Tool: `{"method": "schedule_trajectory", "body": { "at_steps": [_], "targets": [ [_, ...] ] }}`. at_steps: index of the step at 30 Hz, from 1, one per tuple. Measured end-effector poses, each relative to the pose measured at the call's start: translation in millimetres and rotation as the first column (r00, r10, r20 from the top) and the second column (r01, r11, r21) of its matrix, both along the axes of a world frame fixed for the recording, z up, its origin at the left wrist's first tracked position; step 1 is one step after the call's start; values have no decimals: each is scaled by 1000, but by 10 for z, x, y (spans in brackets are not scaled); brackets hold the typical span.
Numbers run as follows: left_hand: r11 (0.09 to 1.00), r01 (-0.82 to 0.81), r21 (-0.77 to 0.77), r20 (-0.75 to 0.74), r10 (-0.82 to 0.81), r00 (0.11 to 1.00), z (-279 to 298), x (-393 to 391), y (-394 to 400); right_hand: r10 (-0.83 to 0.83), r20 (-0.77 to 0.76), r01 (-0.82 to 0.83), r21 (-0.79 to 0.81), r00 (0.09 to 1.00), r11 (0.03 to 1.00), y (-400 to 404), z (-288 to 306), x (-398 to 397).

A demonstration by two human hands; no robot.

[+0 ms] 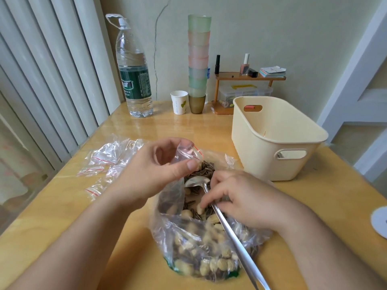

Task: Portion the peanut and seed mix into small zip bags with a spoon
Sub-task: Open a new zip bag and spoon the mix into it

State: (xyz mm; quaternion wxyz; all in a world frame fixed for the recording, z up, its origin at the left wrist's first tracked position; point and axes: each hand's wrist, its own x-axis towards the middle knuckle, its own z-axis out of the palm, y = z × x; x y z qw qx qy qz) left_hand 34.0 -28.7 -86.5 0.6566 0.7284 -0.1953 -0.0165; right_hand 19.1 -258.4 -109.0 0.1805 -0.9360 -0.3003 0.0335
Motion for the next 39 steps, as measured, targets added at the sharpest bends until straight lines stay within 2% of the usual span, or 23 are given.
{"method": "schedule_trajectory", "body": {
  "at_steps": [3, 5, 8, 10, 12, 14, 16, 20, 22, 24, 26, 28, 30, 31, 34, 35, 38, 39],
  "targets": [
    [997, 74, -2, -157, -73, 985, 53, 28, 105, -7, 98, 6, 13, 995, 1000, 17, -35, 23],
    [994, 101, 32, -250, -90, 964, 81, 38, 172, -67, 168, 40, 160, 984, 986, -40, -55, 59],
    [985, 108, 135, -341, -57, 938, 102, 34, 232, -210, 227, 100, 417, 951, 903, -97, -45, 99],
    [980, 131, 153, -390, -62, 918, 120, 18, 251, -312, 227, 161, 510, 922, 845, -100, -7, 84],
    [970, 180, 162, -429, -95, 898, 143, 0, 269, -344, 141, 210, 566, 928, 797, -108, 35, 48],
    [954, 239, 180, -441, -139, 887, 162, -11, 293, -324, 102, 230, 511, 941, 828, -125, 83, 19],
    [937, 290, 196, -431, -183, 884, 183, -25, 319, -287, 153, 214, 372, 946, 903, -125, 124, -19],
    [905, 373, 205, -426, -260, 866, 196, -53, 334, -298, 157, 226, 363, 941, 904, -135, 337, -119],
    [882, 441, 166, -435, -336, 836, 195, -71, 334, -280, 105, 243, 275, 954, 930, -103, 451, -180],
    [833, 532, 150, -440, -426, 791, 199, -80, 351, -250, 80, 241, 107, 965, 965, -44, 512, -241],
    [751, 635, 184, -417, -525, 742, 187, -94, 377, -258, 48, 256, 35, 965, 966, -13, 521, -292],
    [703, 653, 283, -367, -549, 750, 134, -120, 390, -283, -5, 283, 23, 959, 959, -35, 507, -338],
    [731, 584, 353, -316, -494, 810, 95, -132, 399, -309, -23, 309, -21, 951, 951, -43, 528, -400],
    [740, 592, 319, -330, -499, 802, 83, -124, 399, -318, -33, 317, -31, 948, 948, -35, 541, -432],
    [669, 736, 106, -403, -648, 647, 92, -132, 380, -354, -138, 353, -35, 925, 935, 9, 563, -518],
    [658, 746, 101, -408, -656, 634, 98, -145, 368, -365, -196, 365, -38, 910, 930, 30, 544, -540],
    [701, 692, 170, -368, -606, 705, 93, -179, 324, -388, -355, 434, 60, 851, 899, 93, 427, -579],
    [686, 717, 129, -374, -636, 675, 88, -162, 325, -387, -403, 466, 118, 830, 877, 111, 375, -584]
  ]
}}
